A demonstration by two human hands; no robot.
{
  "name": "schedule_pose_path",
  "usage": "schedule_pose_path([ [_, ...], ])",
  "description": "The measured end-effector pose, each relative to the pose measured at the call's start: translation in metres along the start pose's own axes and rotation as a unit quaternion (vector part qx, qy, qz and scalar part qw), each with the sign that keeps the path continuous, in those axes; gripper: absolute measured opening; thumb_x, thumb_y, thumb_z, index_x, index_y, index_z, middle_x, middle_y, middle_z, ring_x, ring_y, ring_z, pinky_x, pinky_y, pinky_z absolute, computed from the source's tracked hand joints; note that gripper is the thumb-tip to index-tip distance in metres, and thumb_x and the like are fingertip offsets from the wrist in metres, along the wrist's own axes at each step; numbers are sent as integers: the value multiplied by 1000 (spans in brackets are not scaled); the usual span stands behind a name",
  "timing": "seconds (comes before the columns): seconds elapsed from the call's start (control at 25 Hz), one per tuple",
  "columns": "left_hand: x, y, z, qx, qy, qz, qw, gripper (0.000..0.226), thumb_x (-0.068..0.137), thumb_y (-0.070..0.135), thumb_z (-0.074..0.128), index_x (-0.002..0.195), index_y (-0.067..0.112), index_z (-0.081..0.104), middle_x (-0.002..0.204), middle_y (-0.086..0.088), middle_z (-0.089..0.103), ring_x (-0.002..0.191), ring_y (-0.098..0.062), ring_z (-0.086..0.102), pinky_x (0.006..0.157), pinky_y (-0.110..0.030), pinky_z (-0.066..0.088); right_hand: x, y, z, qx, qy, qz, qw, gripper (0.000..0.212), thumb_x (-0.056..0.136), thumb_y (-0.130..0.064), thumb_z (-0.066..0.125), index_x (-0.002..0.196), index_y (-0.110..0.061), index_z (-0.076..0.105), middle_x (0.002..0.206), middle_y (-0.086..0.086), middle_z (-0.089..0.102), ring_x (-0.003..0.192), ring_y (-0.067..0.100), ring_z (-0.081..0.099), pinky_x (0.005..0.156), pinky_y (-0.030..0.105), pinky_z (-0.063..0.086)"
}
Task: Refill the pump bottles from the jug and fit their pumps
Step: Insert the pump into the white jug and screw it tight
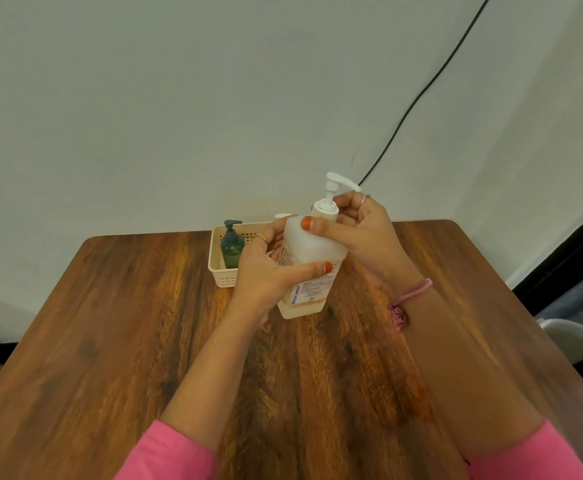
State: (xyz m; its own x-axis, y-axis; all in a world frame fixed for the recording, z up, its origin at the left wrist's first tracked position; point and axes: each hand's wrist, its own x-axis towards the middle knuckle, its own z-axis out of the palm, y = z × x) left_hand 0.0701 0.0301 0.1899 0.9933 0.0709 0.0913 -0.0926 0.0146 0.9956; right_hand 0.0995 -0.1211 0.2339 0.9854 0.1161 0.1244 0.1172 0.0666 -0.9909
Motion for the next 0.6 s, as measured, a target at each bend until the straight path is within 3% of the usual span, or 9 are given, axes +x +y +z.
schedule_pose_path([
  [0.12,3,-4,1,-9,-1,-11,1000,79,52,10,94,123,18,60,112,3,68,103,-6,65,84,-24,56,2,2,-6,5,-48,13,999,47,64,-19,81,104,-12,57,112,12,68,102,23,67,85,40,56],
  [0.24,3,-7,1,-19,1,-22,1000,82,48,14,95,122,19,60,116,-1,68,109,-15,65,91,-36,57,2,-2,-14,12,-130,24,991,50,79,-11,71,126,-9,55,118,6,67,110,19,64,89,36,54],
  [0.44,2,-8,10,-16,-2,-23,1000,72,54,7,91,117,25,61,114,5,68,107,-11,65,87,-31,58,1,6,-7,-1,10,8,1000,36,70,-8,81,99,-12,59,92,8,73,84,19,71,73,34,57],
  [0.52,3,-7,11,-16,-2,-28,999,71,54,7,91,115,26,61,112,7,68,105,-8,66,84,-28,58,2,10,-7,-11,4,10,1000,39,72,-12,81,102,-14,57,98,10,72,89,21,71,77,39,57],
  [0.6,4,-6,11,-20,-5,-29,999,74,53,10,92,118,24,61,112,5,68,105,-9,66,84,-28,58,3,7,-15,1,-68,21,997,42,79,-13,74,117,-12,56,107,7,71,99,20,68,84,38,56],
])
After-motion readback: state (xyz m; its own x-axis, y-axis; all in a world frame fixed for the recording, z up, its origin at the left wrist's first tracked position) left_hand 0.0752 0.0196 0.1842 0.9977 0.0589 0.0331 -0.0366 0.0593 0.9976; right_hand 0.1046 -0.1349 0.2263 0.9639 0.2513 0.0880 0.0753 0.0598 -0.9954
